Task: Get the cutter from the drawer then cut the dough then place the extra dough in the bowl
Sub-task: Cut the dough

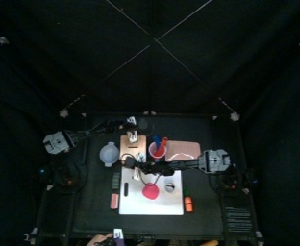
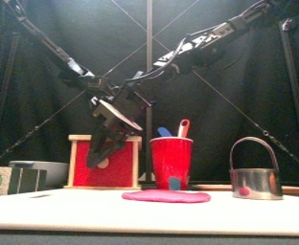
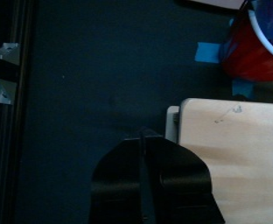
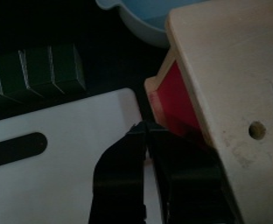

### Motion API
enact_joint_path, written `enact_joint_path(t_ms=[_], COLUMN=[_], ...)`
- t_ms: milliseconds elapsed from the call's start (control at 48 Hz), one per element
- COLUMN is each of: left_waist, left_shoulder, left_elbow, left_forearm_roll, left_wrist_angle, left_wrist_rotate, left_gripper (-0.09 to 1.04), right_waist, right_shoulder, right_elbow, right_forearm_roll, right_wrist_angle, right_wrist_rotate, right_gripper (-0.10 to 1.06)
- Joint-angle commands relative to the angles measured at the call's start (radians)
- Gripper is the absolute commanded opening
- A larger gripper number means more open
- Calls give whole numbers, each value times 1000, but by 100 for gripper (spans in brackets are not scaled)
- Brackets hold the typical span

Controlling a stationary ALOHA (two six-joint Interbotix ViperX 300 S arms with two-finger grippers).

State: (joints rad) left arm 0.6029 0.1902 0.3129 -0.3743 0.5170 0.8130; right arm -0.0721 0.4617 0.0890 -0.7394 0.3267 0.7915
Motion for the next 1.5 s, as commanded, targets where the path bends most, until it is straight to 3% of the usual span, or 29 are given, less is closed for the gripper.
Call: enact_joint_path(t_ms=[21, 250, 750, 938, 1125, 1229, 1500], left_waist=[-8, -5, -5, -18, -75, -140, -362], left_shoulder=[-11, -28, -166, -250, -333, -380, -476], left_elbow=[-20, -23, 0, 48, 152, 221, 391], left_forearm_roll=[-2, -6, -60, -123, -169, -204, -321], left_wrist_angle=[2, -15, -61, -126, -250, -337, -620], left_wrist_rotate=[0, -5, -11, -3, -5, -12, -17], left_gripper=[37, 37, 37, 37, 37, 37, 37], right_waist=[-37, -17, 141, 210, 247, 264, 279], right_shoulder=[-23, -51, -222, -357, -503, -588, -698], right_elbow=[-18, -23, -6, 83, 212, 295, 433], right_forearm_roll=[-3, 5, 6, 0, 12, 35, 207], right_wrist_angle=[2, 9, 12, 52, 109, 173, 222], right_wrist_rotate=[2, 0, 3, 3, 12, 15, 8], right_gripper=[12, 12, 13, 14, 17, 22, 32])
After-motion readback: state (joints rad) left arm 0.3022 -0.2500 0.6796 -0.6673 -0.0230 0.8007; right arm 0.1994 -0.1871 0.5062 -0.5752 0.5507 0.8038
